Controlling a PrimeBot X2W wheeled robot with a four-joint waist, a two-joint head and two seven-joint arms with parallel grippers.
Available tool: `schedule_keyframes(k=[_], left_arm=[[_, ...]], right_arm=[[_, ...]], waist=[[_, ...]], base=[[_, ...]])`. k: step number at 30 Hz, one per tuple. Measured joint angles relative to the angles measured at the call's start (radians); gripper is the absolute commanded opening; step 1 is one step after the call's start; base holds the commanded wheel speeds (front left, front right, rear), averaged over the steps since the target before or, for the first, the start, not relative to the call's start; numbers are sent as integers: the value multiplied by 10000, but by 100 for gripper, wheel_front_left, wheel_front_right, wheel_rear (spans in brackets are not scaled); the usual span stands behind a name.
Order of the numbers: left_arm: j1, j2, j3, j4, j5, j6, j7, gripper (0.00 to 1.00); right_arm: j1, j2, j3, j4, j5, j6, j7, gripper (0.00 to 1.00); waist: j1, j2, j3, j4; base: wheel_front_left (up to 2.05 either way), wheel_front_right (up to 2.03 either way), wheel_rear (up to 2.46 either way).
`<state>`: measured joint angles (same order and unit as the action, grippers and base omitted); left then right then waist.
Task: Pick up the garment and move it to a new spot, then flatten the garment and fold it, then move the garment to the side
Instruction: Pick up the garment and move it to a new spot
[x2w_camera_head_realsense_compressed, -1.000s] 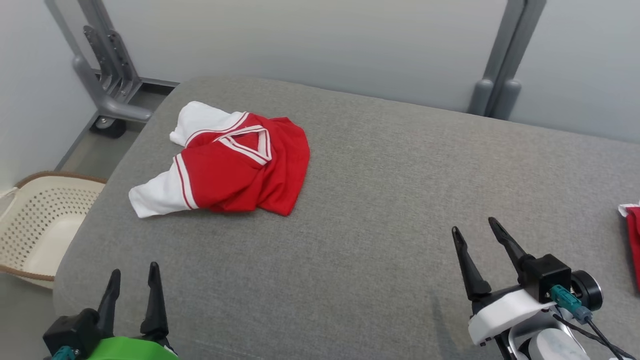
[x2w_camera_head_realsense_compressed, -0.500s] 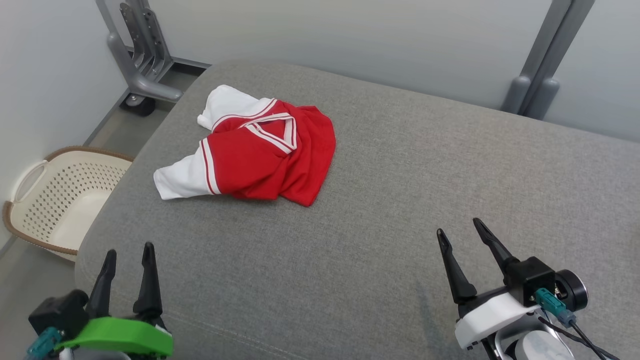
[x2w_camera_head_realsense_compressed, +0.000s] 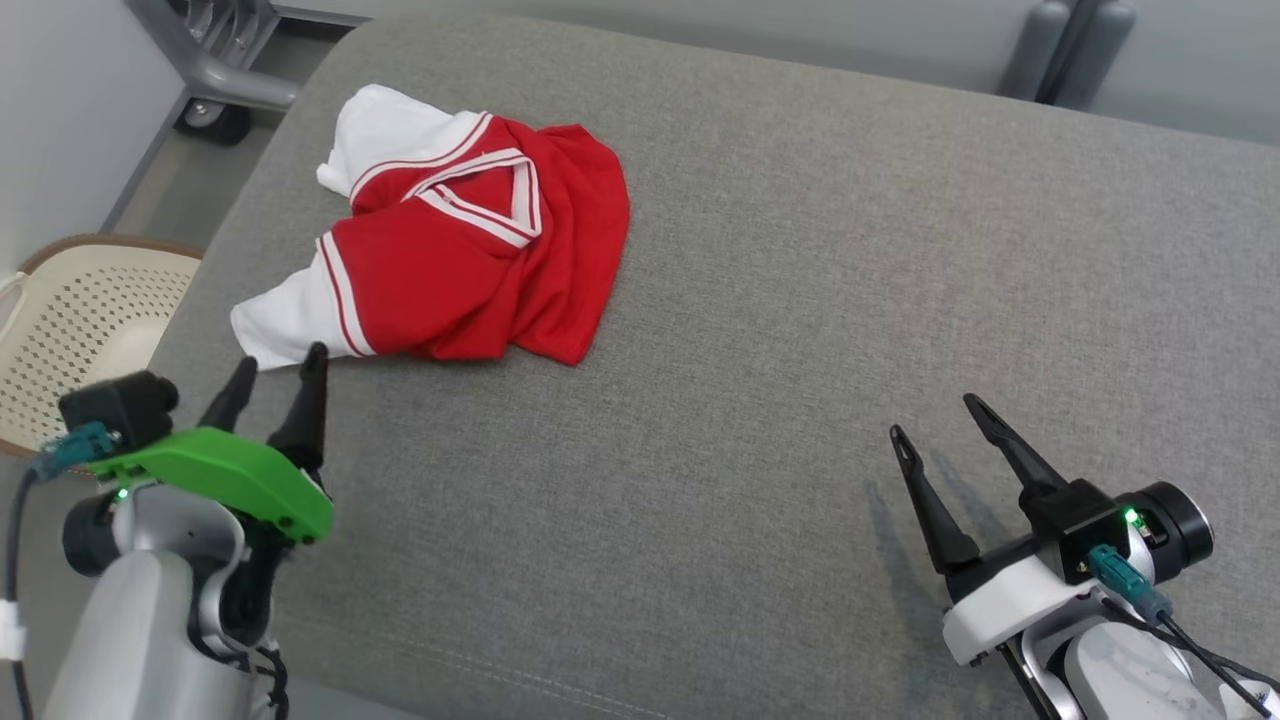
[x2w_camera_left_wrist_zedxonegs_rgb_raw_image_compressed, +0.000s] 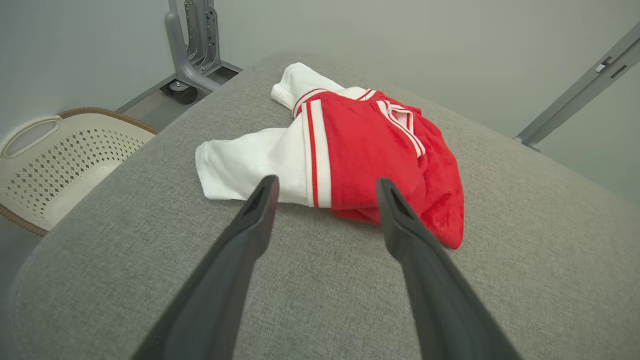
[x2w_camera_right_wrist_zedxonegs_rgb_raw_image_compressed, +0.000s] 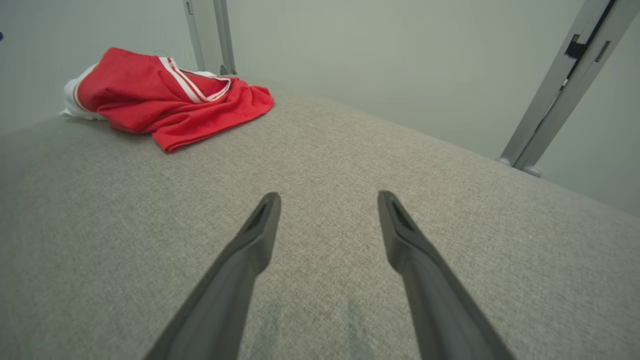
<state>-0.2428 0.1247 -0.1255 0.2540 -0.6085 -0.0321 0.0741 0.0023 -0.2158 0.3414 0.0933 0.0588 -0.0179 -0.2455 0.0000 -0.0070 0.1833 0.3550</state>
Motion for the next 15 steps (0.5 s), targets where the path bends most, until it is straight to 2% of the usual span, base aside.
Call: schedule_keyframes(k=[6,15], left_arm=[[-1277,253,740,738,-274,336,642,100],[-2486,81,872,1753,-648,673,1283,100]], right_arm=[[-437,-244,-94,-472,-144,84,107,100],[-1123,-700,-646,-1126,-161,75,263,100]], waist=[[0,0,859,-494],[1,0,2080,-990]], base=[[0,0,0],[0,0,0]])
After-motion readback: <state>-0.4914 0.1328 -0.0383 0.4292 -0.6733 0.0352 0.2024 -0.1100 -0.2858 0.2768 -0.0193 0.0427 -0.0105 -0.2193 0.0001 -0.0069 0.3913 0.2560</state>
